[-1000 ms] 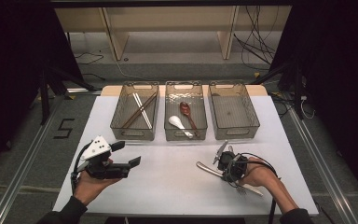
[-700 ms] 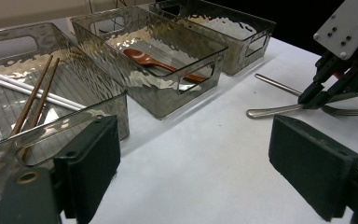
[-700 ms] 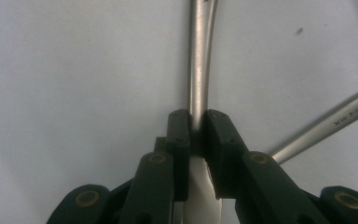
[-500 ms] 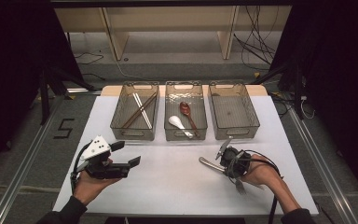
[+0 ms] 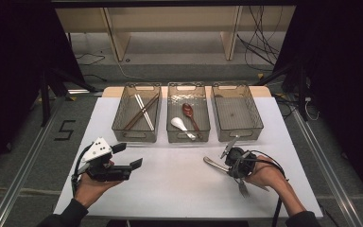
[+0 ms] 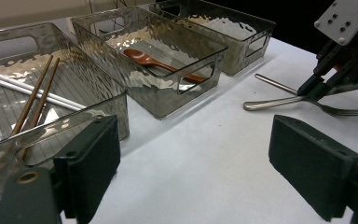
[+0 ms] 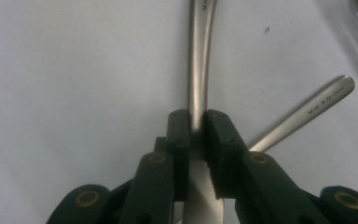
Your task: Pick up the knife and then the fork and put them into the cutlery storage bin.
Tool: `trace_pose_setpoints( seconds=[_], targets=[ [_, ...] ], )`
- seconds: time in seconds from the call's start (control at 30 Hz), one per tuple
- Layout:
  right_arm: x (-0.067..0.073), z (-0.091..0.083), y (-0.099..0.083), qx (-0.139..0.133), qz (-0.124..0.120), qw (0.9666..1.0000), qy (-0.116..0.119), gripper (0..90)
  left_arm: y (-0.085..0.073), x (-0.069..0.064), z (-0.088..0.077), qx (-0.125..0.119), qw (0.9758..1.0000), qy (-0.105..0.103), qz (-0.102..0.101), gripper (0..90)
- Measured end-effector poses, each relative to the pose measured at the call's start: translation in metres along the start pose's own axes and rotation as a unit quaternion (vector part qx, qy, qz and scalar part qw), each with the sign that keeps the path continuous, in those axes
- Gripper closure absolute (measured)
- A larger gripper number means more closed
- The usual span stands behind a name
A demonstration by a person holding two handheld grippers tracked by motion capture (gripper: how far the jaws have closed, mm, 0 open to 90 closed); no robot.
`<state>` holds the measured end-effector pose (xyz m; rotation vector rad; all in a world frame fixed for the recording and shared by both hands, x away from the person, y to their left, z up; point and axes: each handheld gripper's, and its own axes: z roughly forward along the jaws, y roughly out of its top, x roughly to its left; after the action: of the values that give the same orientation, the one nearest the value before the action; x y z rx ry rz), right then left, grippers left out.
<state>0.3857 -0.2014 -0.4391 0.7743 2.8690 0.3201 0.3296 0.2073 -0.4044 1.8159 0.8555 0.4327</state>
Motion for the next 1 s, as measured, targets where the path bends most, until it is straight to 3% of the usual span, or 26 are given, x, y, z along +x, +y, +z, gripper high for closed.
trace_pose_setpoints(
  seconds=[0.23,0.57,1.0],
  targets=[
    [-0.002,0.0,-0.001,-0.001,0.009,0.9999,0.009,80.8,0.0,0.0,0.0,0.0,1.0,0.0,0.0,16.2],
    [-0.004,0.014,-0.002,0.027,0.021,0.9991,0.024,80.6,0.0,0.0,-0.001,-0.001,1.0,0.0,0.0,16.2],
    [-0.004,0.017,0.0,0.036,0.025,0.9988,0.024,79.7,0.0,0.0,-0.001,-0.001,1.0,0.001,0.001,16.2]
  ],
)
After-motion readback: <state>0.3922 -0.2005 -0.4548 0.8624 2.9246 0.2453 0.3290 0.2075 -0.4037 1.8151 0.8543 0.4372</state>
